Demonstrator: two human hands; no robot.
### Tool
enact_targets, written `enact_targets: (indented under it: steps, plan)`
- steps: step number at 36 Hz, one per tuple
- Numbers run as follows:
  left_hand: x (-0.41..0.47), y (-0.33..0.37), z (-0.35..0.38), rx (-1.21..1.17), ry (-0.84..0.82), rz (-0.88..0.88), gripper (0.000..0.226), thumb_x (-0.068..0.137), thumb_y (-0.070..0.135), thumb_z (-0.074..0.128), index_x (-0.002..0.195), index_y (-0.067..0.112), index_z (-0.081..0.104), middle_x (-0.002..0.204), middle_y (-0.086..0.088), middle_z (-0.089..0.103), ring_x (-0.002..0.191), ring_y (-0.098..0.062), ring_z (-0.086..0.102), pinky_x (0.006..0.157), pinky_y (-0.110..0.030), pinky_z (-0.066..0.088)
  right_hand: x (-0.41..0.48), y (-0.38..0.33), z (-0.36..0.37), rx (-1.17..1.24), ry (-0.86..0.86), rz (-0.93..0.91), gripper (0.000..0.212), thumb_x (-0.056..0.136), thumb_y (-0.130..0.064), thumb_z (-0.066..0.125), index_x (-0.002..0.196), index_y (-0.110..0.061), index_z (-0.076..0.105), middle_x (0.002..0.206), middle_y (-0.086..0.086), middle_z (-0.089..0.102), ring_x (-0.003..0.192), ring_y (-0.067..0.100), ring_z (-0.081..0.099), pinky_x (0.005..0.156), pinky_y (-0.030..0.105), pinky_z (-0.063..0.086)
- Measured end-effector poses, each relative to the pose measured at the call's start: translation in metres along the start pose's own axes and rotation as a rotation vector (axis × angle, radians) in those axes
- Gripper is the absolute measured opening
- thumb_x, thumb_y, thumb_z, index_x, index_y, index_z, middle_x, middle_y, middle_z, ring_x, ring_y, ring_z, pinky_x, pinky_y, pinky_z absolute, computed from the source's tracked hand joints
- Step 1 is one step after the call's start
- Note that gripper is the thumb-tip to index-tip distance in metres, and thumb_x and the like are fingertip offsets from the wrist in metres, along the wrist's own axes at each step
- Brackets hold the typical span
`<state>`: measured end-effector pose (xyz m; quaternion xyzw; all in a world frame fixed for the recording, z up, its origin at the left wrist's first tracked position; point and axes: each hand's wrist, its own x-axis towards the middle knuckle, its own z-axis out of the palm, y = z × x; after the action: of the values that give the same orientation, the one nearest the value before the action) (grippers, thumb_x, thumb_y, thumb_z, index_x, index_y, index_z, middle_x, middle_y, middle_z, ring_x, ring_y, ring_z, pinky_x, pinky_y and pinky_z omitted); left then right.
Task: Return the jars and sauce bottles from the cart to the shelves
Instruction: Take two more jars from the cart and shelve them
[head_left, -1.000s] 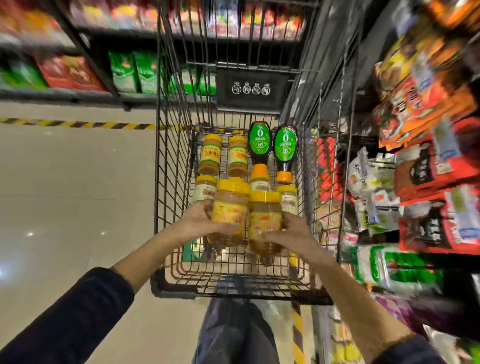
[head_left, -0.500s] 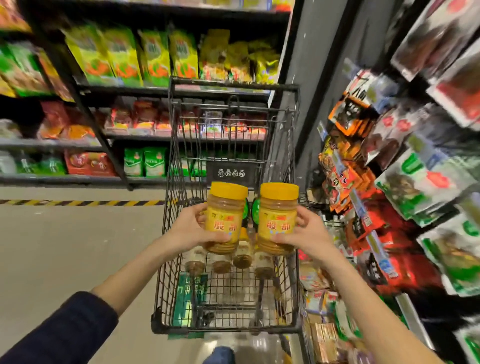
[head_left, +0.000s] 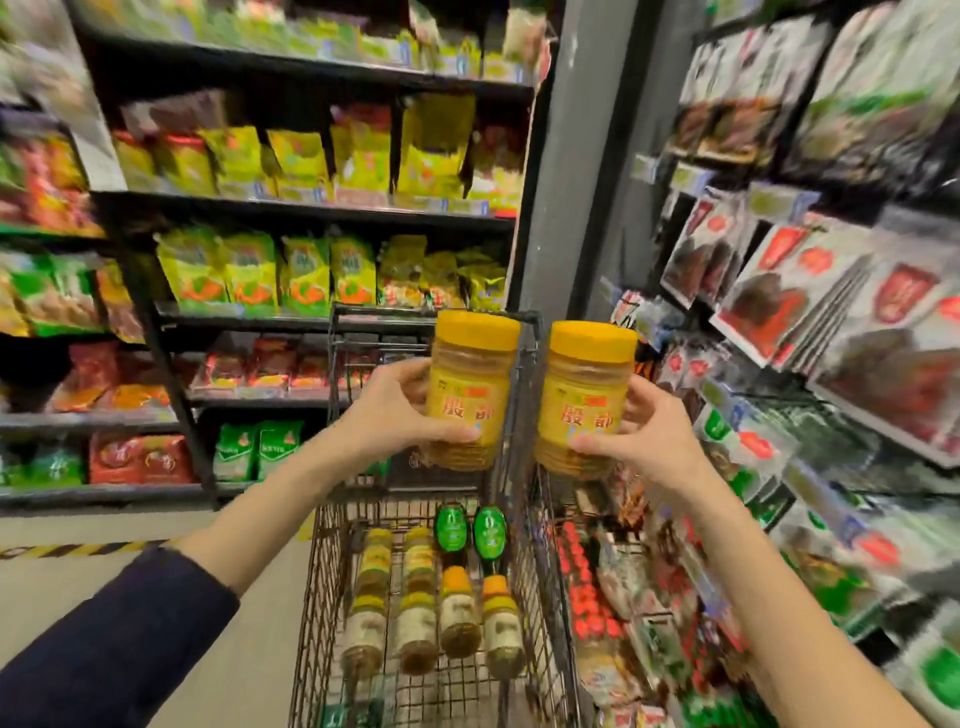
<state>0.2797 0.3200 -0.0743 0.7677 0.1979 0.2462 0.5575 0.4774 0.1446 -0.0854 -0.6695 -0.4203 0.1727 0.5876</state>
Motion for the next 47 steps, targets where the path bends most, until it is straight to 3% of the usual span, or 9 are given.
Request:
enact_targets:
  steps: [3,12,22,29,33,35,41,45,47]
  plan:
    - [0.006,0.013,-0.007,0.011,-0.021,0.067,0.063,0.060,-0.001,0.083,0.117,0.010,0.058,0.099,0.002,0.071,0.084,-0.004,0.069,0.070,-0.014,0.053,-0.001,-0.017,0.000,-0.009,0.031,-0.047,0.073,0.043,-0.009,0.089,0.111,-0.013,0.061,0.095,-0.007,0.072,0.085,0.005,0.069,0.071,0.015,0.052]
    - [0.020,0.037,-0.045,0.002,-0.127,0.194,0.056,0.060,0.001,0.083,0.105,0.023,0.060,0.084,0.016,0.074,0.084,-0.002,0.069,0.067,-0.013,0.053,-0.009,-0.066,0.019,-0.036,0.170,-0.121,0.074,0.042,-0.011,0.090,0.110,-0.014,0.062,0.094,-0.007,0.074,0.088,0.011,0.070,0.073,0.020,0.053]
    - [0.020,0.060,-0.050,-0.056,-0.315,0.319,0.050,0.061,-0.005,0.080,0.095,0.026,0.059,0.074,0.023,0.071,0.074,0.004,0.068,0.061,-0.010,0.050,-0.065,-0.111,0.034,-0.188,0.352,-0.123,0.063,0.048,-0.006,0.086,0.101,-0.027,0.061,0.085,-0.021,0.072,0.081,-0.005,0.066,0.068,0.010,0.049]
    - [0.018,0.079,0.012,-0.123,-0.539,0.425,0.049,0.058,0.000,0.083,0.093,0.027,0.062,0.076,0.020,0.072,0.074,0.001,0.069,0.062,-0.011,0.051,-0.151,-0.134,0.004,-0.319,0.617,-0.003,0.096,0.041,-0.033,0.089,0.127,-0.012,0.053,0.116,0.002,0.066,0.107,0.014,0.063,0.093,0.032,0.051]
    - [0.007,0.102,0.060,-0.177,-0.687,0.456,0.060,0.040,0.033,0.092,0.094,0.030,0.064,0.086,0.017,0.074,0.082,-0.003,0.070,0.069,-0.017,0.055,-0.214,-0.152,-0.012,-0.422,0.805,0.062,0.103,0.037,-0.044,0.092,0.129,-0.016,0.053,0.120,0.001,0.064,0.111,0.015,0.061,0.095,0.038,0.050]
    - [-0.003,0.117,0.088,-0.213,-0.768,0.466,0.063,0.037,0.040,0.091,0.093,0.029,0.064,0.085,0.017,0.074,0.081,-0.002,0.069,0.068,-0.017,0.055,-0.248,-0.163,-0.017,-0.461,0.898,0.083,0.099,0.038,-0.047,0.089,0.126,-0.017,0.055,0.118,0.000,0.066,0.110,0.015,0.061,0.093,0.037,0.050]
    - [-0.059,0.162,0.165,-0.371,-1.045,0.538,0.055,0.045,0.017,0.092,0.090,0.027,0.061,0.075,0.018,0.073,0.074,0.001,0.069,0.064,-0.014,0.053,-0.350,-0.203,-0.020,-0.571,1.160,0.161,0.075,0.046,-0.032,0.091,0.113,-0.018,0.060,0.103,-0.006,0.070,0.093,0.004,0.067,0.078,0.021,0.053]
    - [-0.111,0.188,0.204,-0.452,-1.189,0.528,0.066,0.031,0.042,0.091,0.089,0.024,0.065,0.078,0.014,0.074,0.076,-0.002,0.070,0.065,-0.016,0.054,-0.417,-0.230,-0.012,-0.627,1.310,0.202,0.072,0.046,-0.022,0.092,0.110,-0.016,0.060,0.099,-0.006,0.070,0.087,0.002,0.068,0.074,0.017,0.053]
    - [-0.138,0.198,0.222,-0.465,-1.274,0.553,0.066,0.034,0.039,0.090,0.093,0.023,0.064,0.079,0.013,0.074,0.078,-0.004,0.070,0.064,-0.017,0.054,-0.449,-0.244,-0.003,-0.652,1.368,0.215,0.070,0.048,-0.014,0.086,0.112,-0.011,0.058,0.099,-0.005,0.070,0.086,0.000,0.068,0.073,0.015,0.053]
